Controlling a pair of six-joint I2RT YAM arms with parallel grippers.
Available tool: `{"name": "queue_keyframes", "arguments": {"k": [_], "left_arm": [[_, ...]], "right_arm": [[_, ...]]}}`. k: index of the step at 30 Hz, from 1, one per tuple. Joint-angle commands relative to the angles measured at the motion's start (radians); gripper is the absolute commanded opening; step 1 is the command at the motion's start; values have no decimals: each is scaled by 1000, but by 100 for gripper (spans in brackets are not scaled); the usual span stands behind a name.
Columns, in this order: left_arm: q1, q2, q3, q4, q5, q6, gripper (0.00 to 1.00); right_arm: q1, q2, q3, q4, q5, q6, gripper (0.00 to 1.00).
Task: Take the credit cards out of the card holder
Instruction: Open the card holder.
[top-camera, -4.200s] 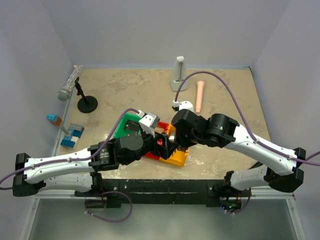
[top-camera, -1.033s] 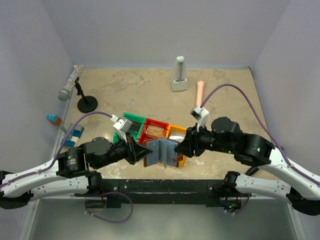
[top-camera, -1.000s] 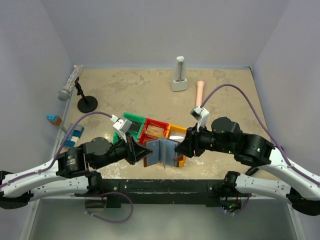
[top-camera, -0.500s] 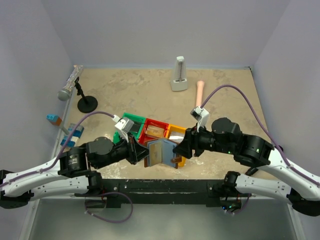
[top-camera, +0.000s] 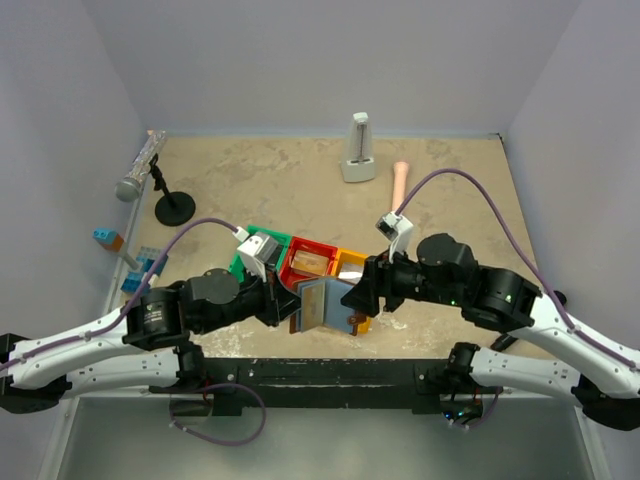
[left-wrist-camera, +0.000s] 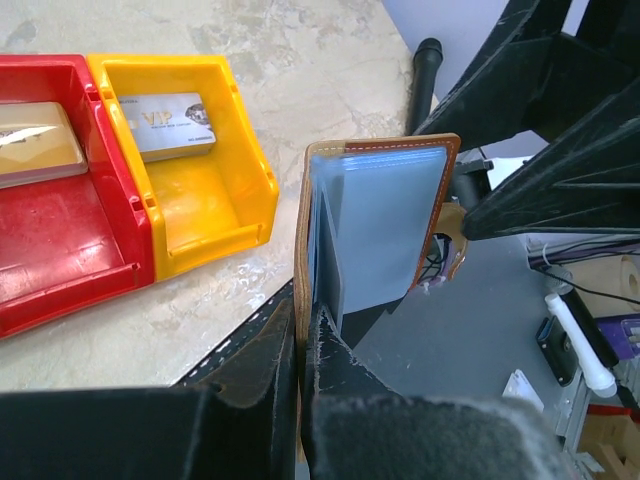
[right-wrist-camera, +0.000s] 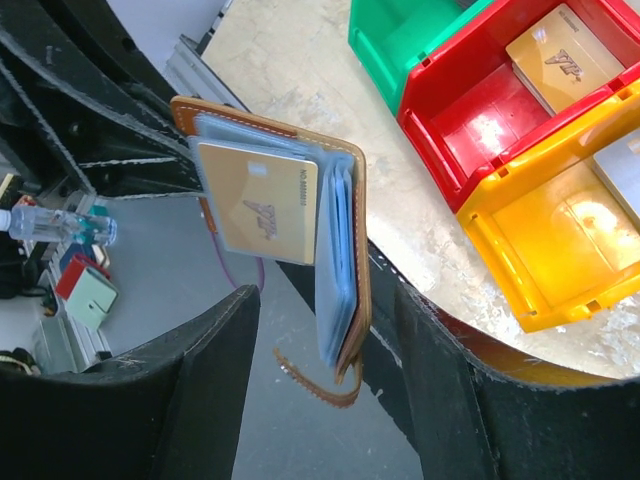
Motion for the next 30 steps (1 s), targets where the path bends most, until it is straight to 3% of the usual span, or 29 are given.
{"name": "queue_keyframes", "arguments": {"k": [1,7,11,17,23,26,28,30], "left_arm": [[2,-3,50,43,11,2,0],[2,-1,46,62,30,7,0],[2,-4,33,93,45,12,0],[2,-21,-2,125,51,16,0],[11,-50,-53,127,5,7,0],[19,-62,-59,118,-18,7,9],[24,-70,-57,104,-33,13,21],[27,-81,-50,75,-59,16,40]], "right_arm": [[-5,31,7,18,-11,1,61],[-6,59,4,54,-63,-5,61],[-5,88,1,77,-127,-11,56],[-5,100,-16,78,-147,-10,29],[-21,71,-19,35,-124,-19,10],[-31,51,-20,-1,-109,-28,0],[-40,34,-20,-34,-87,-29,0],[-63,11,-31,-69,-69,-26,0]]}}
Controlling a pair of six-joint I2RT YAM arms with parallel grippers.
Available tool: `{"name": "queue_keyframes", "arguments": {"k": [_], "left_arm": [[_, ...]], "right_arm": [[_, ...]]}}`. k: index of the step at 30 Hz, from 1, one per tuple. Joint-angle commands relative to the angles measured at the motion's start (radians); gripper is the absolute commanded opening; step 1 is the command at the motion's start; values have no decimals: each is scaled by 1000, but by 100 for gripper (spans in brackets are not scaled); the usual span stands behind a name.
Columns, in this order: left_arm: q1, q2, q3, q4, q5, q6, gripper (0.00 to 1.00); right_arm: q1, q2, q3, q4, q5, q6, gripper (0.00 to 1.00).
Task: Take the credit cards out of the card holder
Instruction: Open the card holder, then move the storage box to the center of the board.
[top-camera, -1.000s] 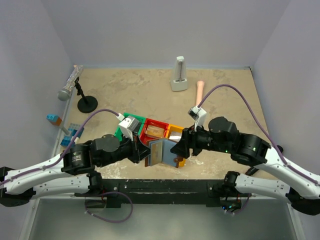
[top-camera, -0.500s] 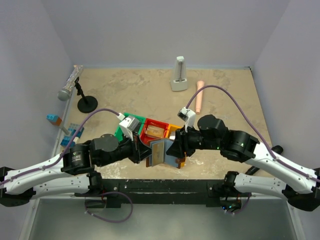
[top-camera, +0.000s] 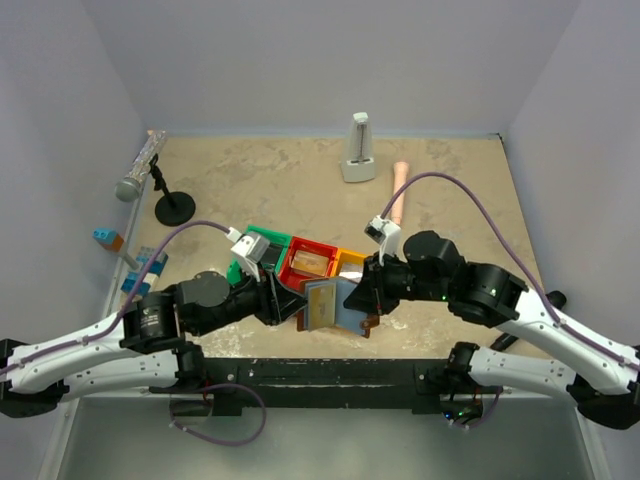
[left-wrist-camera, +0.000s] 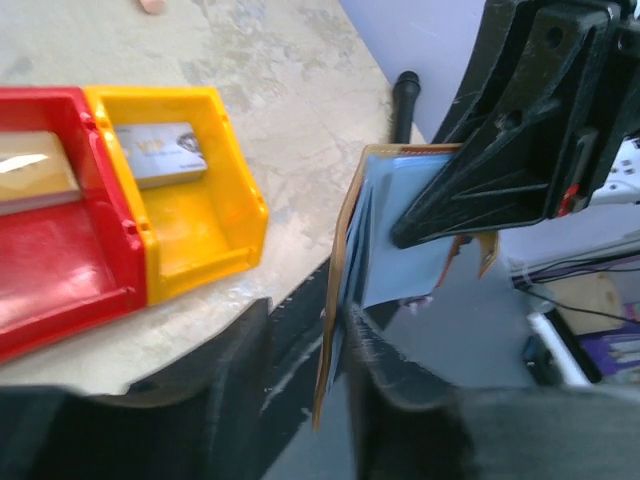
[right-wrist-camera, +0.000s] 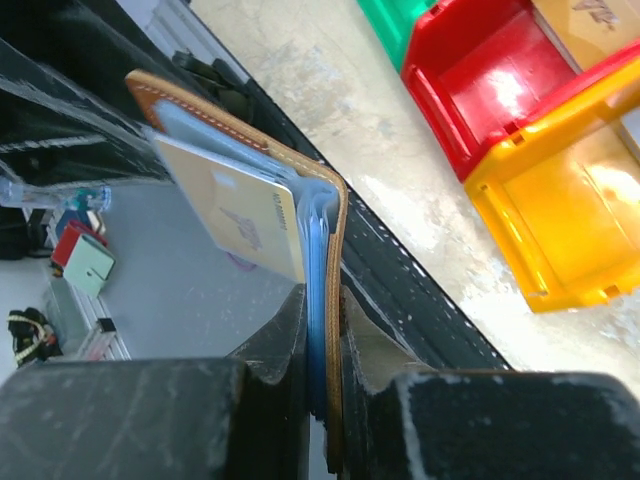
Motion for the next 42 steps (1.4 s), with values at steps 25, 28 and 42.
{"name": "queue_keyframes", "arguments": {"k": [25,28,42], "left_arm": [[29,-46,-97,-10,-90,2,66],[29,-74,-135,21,-81,-4,65],[14,25,-246,262,150,-41,60]], "right_arm": [[-271,-261,-407,-71,-191,4,0],[-219,-263,-466,-22,-178,55,0],[-148,-77,-647,355,-168,245,0]]}}
